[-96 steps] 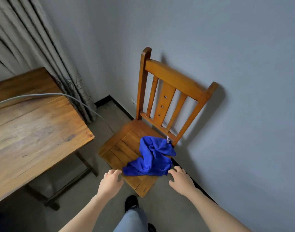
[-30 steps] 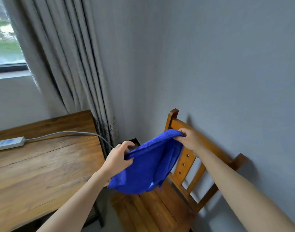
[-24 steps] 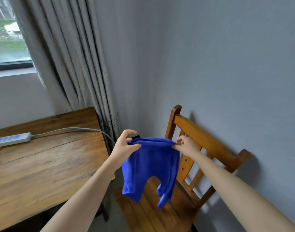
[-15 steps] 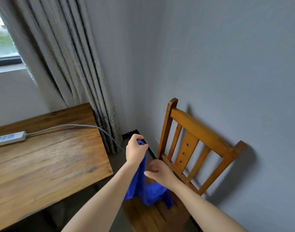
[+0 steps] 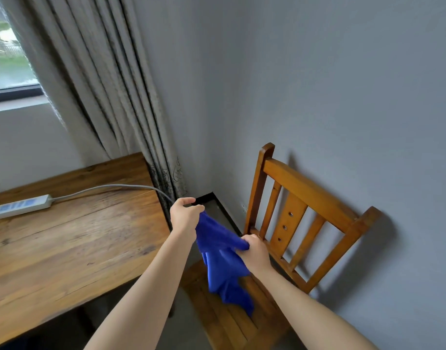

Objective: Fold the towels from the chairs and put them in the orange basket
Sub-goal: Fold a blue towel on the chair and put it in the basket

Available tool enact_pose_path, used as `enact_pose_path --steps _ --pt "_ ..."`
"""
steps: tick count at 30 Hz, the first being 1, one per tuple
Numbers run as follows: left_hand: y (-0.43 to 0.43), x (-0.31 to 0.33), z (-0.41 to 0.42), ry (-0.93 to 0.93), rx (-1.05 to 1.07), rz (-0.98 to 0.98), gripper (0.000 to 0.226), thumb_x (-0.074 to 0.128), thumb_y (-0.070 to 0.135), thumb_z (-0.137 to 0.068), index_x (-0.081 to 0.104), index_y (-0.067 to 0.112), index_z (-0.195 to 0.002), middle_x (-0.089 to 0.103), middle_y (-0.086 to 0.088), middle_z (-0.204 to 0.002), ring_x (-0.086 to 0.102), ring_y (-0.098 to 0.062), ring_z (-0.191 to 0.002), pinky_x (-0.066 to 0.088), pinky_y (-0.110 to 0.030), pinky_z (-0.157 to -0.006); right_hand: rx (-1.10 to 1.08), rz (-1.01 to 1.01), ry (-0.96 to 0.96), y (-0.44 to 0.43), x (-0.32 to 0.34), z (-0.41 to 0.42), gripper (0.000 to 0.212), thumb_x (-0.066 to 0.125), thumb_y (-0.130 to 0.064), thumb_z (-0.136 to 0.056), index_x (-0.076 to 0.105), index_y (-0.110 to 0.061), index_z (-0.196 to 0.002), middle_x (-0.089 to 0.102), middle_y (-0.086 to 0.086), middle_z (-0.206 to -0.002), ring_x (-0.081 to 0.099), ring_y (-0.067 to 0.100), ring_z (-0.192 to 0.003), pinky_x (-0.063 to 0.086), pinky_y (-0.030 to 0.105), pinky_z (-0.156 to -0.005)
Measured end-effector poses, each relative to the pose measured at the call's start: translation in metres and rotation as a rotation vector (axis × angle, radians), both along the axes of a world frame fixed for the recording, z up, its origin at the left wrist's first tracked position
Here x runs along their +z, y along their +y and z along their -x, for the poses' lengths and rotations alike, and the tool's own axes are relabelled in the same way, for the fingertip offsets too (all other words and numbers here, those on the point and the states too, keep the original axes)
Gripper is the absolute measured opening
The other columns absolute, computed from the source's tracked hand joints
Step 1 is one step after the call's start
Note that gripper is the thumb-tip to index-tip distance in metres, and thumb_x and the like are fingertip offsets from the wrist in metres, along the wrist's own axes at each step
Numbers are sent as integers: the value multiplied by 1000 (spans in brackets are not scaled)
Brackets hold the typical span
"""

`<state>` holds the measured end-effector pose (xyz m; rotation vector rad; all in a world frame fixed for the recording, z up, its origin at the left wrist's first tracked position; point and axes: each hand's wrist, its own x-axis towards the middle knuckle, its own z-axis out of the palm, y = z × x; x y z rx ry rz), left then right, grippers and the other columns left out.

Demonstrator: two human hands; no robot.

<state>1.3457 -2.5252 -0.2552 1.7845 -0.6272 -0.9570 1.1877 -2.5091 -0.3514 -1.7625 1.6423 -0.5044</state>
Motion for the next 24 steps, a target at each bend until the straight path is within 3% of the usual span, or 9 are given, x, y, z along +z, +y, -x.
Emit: enact_pose_path --steps 3,7,10,13,18,24 --pt "4 -10 -21 -57 -53 -72 50 62 11 -84 46 9 -131 51 -12 -125 48 -24 -102 46 -34 -82 17 -42 -187 -7 28 9 8 53 -11 -90 56 -15 -84 58 -1 -78 54 8 -71 46 17 -65" --pt "18 -24 -23 -318 -235 -208 56 64 24 -83 43 12 -134 45 -14 -134 48 -31 -115 45 -37 -94 180 -28 -90 -15 58 9 16 56 -12 -86 51 -18 -72 56 0 -72 54 14 -72 46 24 -66" --pt "34 -28 -10 -460 -470 -96 42 61 15 -84 52 16 -125 47 -9 -133 47 -24 -120 39 -26 -92 252 -56 -74 -18 72 3 12 55 -13 -87 53 -15 -76 57 4 -76 55 16 -75 49 28 -72" --pt "46 -36 2 -601 -667 -11 35 59 12 -85 56 20 -119 49 -1 -131 44 -16 -122 37 -22 -95 323 -93 -26 -21 81 1 20 55 -14 -88 50 -21 -71 54 0 -72 54 12 -72 45 21 -67" --pt "50 -43 8 -709 -676 -44 35 66 35 -81 57 28 -114 51 6 -126 45 -16 -118 42 -39 -99 389 -121 -3 -19 95 5 22 55 -14 -88 51 -24 -69 52 -3 -70 52 8 -70 43 18 -66" --pt "54 -44 12 -815 -705 10 38 63 51 -79 58 29 -109 54 10 -111 48 -14 -106 39 -34 -91 366 -165 -96 -17 109 8 24 55 -11 -88 54 -20 -66 54 0 -66 53 11 -67 46 22 -66"
